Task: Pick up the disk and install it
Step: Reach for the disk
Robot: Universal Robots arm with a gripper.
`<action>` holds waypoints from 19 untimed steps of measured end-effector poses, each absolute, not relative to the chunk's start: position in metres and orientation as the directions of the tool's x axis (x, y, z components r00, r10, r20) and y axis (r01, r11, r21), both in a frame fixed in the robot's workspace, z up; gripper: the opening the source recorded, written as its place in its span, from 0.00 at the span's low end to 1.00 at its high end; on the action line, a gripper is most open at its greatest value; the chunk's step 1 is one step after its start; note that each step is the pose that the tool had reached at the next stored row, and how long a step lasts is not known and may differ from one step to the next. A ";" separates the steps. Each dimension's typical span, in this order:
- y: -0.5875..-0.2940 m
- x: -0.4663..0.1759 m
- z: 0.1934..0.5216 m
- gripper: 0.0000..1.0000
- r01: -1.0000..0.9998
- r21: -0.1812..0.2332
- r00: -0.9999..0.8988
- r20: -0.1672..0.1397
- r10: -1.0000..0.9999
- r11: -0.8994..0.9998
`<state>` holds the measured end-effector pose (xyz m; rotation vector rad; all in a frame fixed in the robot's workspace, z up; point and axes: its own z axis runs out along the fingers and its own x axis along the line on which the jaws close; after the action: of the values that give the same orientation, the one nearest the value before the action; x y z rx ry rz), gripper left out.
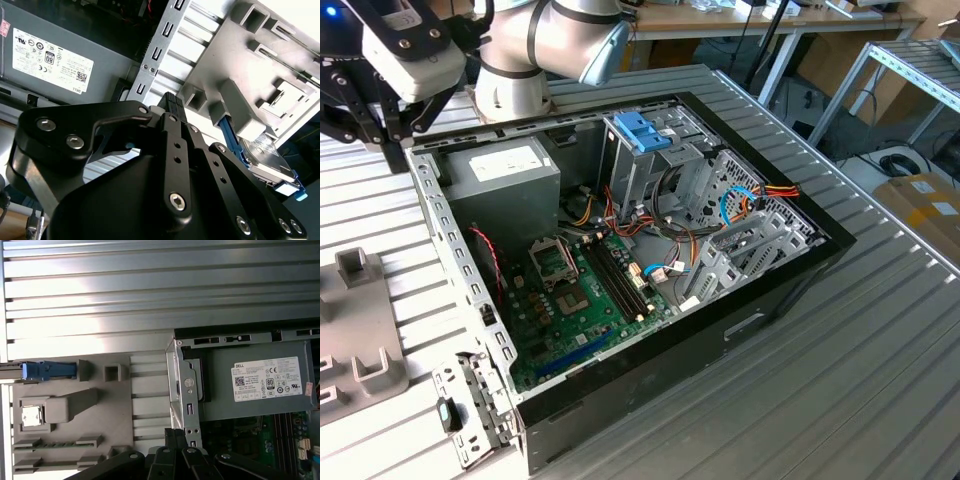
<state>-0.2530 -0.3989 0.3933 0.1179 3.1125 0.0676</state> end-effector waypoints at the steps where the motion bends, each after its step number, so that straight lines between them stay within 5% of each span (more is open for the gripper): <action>1: -0.399 -0.253 0.393 0.10 0.075 0.044 -0.997 -0.024 0.076 0.996; 19: -0.399 -0.260 0.393 0.10 0.075 0.044 -0.997 -0.025 0.076 0.996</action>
<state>-0.2602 -0.3989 0.3933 0.1180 3.1124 0.0677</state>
